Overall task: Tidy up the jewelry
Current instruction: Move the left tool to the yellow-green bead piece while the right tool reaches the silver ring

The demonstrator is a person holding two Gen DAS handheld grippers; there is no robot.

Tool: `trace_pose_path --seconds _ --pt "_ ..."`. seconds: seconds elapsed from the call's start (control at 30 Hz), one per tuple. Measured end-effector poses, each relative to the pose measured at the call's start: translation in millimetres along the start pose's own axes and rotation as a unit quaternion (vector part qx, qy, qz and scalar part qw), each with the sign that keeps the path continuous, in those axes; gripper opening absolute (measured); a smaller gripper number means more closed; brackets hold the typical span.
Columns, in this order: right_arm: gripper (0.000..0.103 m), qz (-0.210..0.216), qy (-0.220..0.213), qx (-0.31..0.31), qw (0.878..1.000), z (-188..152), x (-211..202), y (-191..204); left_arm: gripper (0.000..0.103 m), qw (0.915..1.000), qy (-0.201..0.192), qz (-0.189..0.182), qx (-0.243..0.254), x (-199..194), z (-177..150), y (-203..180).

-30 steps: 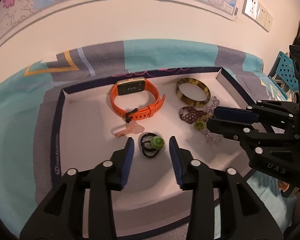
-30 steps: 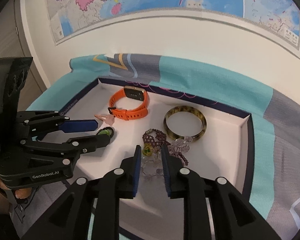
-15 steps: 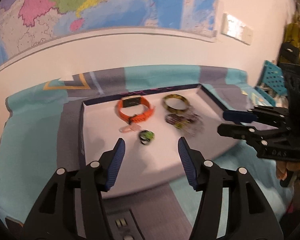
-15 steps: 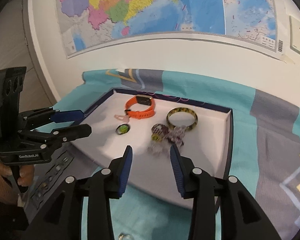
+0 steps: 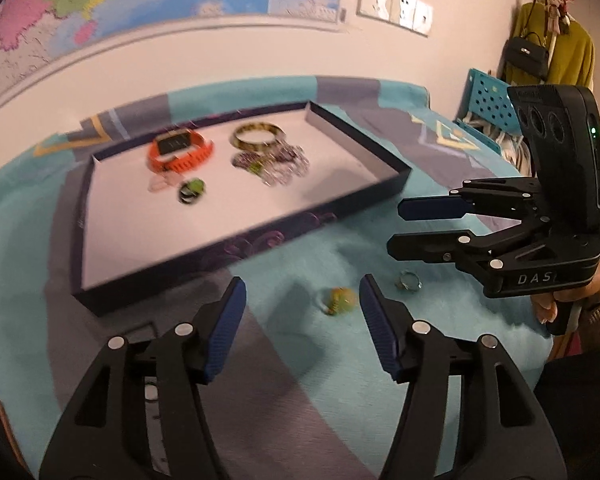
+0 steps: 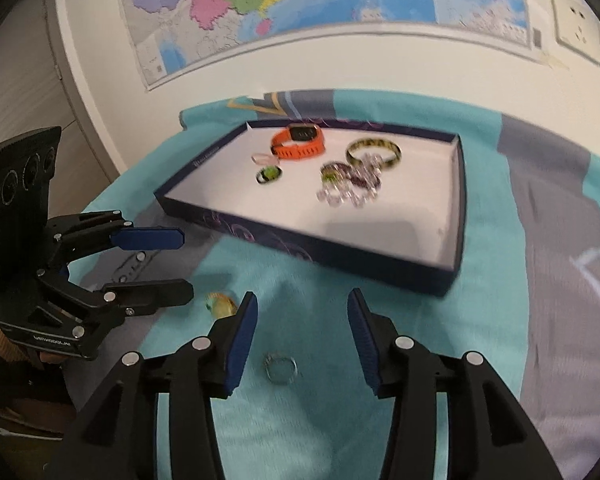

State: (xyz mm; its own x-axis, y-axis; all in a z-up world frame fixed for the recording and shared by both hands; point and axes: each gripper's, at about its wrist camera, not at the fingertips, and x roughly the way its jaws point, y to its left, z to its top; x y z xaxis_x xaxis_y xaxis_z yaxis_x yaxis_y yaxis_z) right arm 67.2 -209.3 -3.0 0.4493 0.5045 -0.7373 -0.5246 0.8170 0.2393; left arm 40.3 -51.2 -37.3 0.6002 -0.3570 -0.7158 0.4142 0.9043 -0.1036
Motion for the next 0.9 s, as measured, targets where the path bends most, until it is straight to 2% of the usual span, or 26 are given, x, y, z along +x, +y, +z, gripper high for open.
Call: trace_pose_path --seconds 0.37,0.47,0.57,0.7,0.9 --pt "0.045 0.0 0.012 0.01 1.0 -18 -3 0 0.038 0.9991 0.033 -0.023 0.01 23 -1 -18" --pt "0.045 0.002 0.018 0.006 1.0 -20 -2 2 0.036 0.9987 0.039 -0.033 0.008 26 -1 -19" --pt "0.045 0.0 0.022 0.004 1.0 -23 -2 4 0.03 0.9983 0.048 -0.032 0.003 30 -1 -18" --pt "0.045 -0.004 0.023 -0.001 1.0 -25 -3 6 0.029 0.9983 0.048 -0.032 -0.002 30 -1 -16" --pt "0.046 -0.022 0.027 -0.024 0.999 -27 -2 17 0.019 0.9986 0.048 -0.022 -0.005 29 -2 -15"
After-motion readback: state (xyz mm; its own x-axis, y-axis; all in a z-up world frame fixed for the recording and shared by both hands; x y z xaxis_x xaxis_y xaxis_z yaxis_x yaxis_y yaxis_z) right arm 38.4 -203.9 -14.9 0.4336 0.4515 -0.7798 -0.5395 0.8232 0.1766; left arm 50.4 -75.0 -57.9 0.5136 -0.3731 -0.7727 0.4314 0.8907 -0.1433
